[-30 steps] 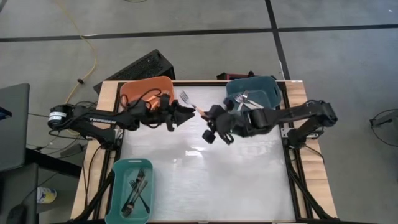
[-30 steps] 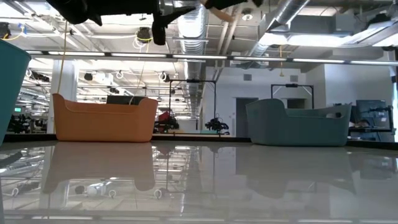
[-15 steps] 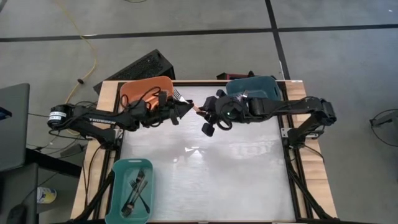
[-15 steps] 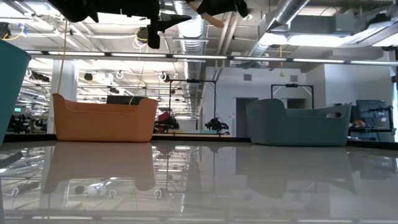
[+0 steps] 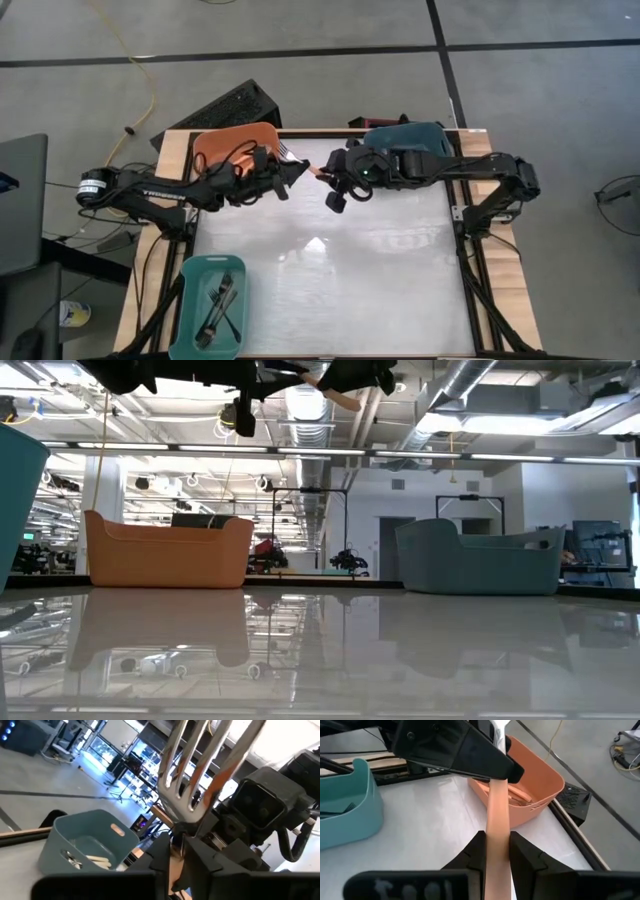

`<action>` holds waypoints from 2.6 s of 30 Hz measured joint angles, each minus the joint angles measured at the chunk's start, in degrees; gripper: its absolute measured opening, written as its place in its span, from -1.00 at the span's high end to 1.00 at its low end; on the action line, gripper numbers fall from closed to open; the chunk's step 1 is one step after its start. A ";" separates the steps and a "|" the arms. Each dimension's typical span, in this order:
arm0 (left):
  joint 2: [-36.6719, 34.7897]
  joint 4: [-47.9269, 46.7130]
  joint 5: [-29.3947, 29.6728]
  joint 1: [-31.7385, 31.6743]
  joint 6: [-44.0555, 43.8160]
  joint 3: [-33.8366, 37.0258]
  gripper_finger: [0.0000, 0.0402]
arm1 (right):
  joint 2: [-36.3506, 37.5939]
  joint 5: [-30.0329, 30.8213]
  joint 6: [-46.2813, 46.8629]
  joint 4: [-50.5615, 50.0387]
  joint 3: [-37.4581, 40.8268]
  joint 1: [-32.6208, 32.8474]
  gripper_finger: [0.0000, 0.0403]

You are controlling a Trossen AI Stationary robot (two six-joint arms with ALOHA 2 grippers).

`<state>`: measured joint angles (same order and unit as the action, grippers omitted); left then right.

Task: Sort silverware by color (type)
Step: Put the orange fork into the orange bin, then return to Home Position

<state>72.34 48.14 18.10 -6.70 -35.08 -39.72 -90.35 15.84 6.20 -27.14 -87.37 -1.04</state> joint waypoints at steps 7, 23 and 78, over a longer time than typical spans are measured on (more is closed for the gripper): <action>-0.04 -0.08 -0.26 -2.11 1.46 0.00 0.96 | 0.00 -1.35 -1.81 0.38 -0.01 0.10 0.14; -6.75 -82.13 -8.16 -22.44 20.96 -25.60 0.98 | 8.58 -3.97 6.25 -24.53 -2.36 0.42 -0.64; -39.69 -43.26 -23.66 -3.72 18.14 4.77 0.16 | 57.10 9.58 20.08 42.32 65.24 21.98 0.85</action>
<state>32.65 4.88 -5.56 -10.42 -16.94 -34.96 -33.25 25.42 26.28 15.18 -22.13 20.94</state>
